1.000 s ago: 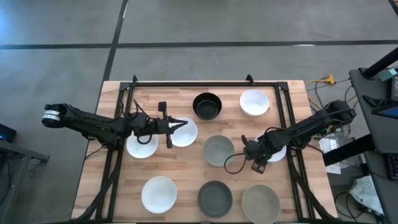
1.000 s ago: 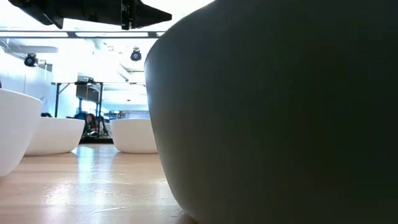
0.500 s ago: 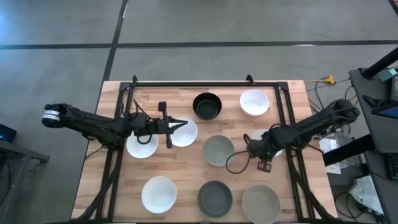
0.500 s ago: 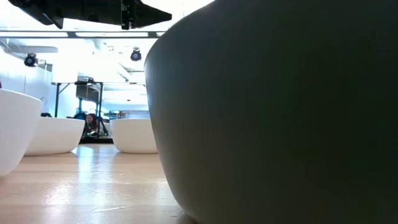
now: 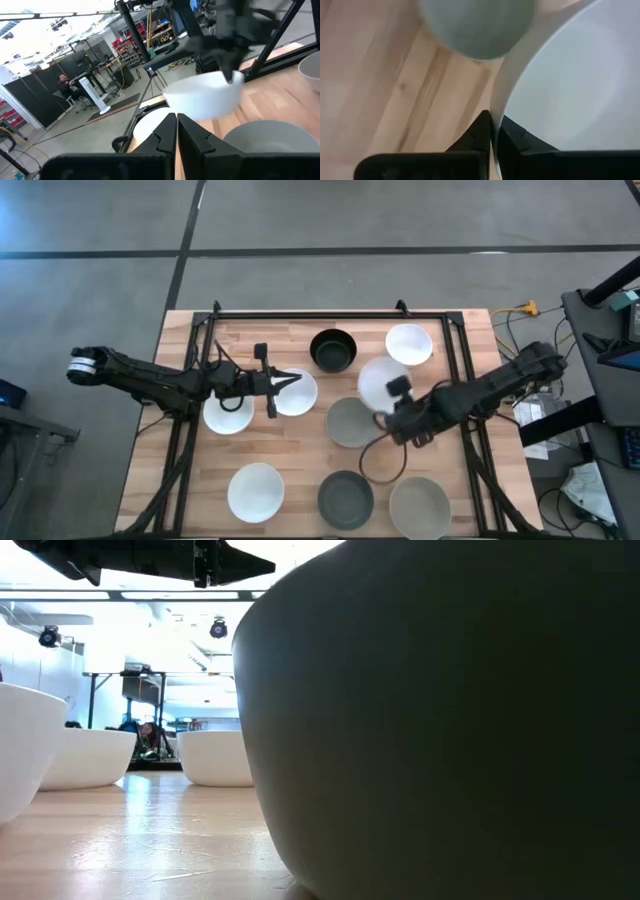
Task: Nest bowls inside each other
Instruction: Stack the white bowl on top of the light gray bowl
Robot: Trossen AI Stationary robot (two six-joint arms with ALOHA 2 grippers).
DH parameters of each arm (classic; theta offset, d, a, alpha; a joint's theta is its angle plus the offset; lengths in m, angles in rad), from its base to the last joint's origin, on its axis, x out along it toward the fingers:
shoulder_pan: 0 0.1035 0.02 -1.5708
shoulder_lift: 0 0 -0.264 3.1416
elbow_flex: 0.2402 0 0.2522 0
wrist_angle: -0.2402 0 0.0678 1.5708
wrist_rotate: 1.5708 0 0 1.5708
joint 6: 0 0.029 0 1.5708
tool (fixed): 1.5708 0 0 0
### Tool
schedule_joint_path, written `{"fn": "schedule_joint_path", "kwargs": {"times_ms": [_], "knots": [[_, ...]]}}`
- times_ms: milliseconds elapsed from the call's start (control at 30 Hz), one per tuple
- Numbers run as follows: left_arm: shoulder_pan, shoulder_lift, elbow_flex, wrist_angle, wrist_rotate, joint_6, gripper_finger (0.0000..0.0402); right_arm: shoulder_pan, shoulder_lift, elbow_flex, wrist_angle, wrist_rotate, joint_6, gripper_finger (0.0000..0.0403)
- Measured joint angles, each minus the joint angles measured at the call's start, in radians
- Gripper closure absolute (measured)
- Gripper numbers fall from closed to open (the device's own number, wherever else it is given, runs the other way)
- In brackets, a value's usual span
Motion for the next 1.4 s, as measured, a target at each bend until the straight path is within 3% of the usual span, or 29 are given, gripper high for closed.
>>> {"fn": "schedule_joint_path", "kwargs": {"times_ms": [233, 467, 700, 1400], "knots": [[0.0, -0.003, 0.0, -0.018, -0.086, 0.0, 0.0402, 0.025, 0.168, 0.004, 0.093, -0.054, -0.311, 0.0392], [0.0, -0.004, 0.0, -0.024, -0.105, 0.0, 0.0402, 0.016, 0.158, 0.014, 0.239, -0.053, -0.434, 0.0392], [0.0, -0.004, 0.0, -0.023, -0.105, 0.0, 0.0402, -0.032, 0.099, 0.014, 0.304, -0.204, -0.439, 0.0392], [0.0, -0.004, 0.0, -0.022, -0.106, 0.0, 0.0402, -0.047, 0.182, 0.01, 0.323, -0.258, -0.485, 0.0392]]}}
